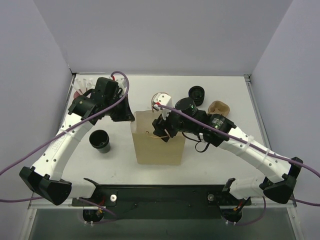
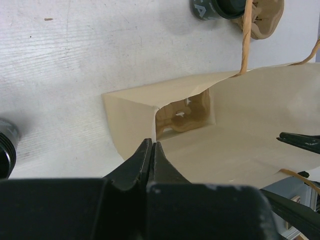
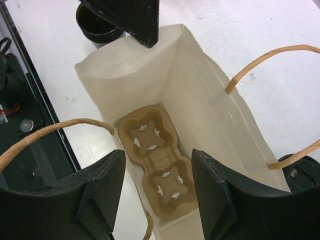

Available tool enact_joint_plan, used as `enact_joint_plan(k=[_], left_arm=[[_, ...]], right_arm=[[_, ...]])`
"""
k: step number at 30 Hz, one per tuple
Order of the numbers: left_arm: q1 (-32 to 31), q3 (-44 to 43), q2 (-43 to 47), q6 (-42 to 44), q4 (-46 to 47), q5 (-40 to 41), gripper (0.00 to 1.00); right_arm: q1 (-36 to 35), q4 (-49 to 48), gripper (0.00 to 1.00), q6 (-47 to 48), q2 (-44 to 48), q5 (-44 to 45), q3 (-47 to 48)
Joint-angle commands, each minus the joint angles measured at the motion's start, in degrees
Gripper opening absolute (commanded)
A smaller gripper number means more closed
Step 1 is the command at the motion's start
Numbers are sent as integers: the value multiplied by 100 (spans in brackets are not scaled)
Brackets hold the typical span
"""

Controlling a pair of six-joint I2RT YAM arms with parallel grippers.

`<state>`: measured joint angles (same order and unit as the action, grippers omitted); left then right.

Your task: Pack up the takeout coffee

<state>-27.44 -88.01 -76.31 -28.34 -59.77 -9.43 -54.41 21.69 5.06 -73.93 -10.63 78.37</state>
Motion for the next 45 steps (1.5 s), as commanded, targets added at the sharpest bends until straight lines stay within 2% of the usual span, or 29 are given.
enact_joint_plan(k=[1, 11, 19, 29, 31, 32, 33, 36, 42, 45], left_arm=[[-24, -121, 99, 65, 237, -217, 0], [-24, 20, 204, 4, 308, -261, 0], [-24, 108, 266, -23, 281, -191, 0], [-24, 117, 336, -163, 387, -366, 0], [-24, 73, 354, -190, 352, -314, 10], [-24, 30, 371, -190, 317, -288, 21], [-24, 3, 372, -190, 291, -183, 28], [-24, -164, 389, -146, 80, -7, 39], [-86, -314, 380, 30, -360, 389, 43], [-138, -218, 398, 21, -352, 372, 45]], right_arm=[[27, -51, 55, -216, -183, 439, 328], [36, -420, 54, -392, -192, 764, 328], [27, -657, 53, -506, -25, 562, 179], [45, -798, 55, -506, -332, 1326, 178], [71, -772, 55, -828, -341, 1511, 371], [89, -737, 55, -944, -333, 1555, 450], [106, -528, 55, -1093, -332, 1582, 678], [185, 51, 55, -1525, -341, 1591, 1039], [360, 809, 56, -2105, -25, 1828, 1453], [878, 1266, 56, -2386, 89, 1810, 1559]])
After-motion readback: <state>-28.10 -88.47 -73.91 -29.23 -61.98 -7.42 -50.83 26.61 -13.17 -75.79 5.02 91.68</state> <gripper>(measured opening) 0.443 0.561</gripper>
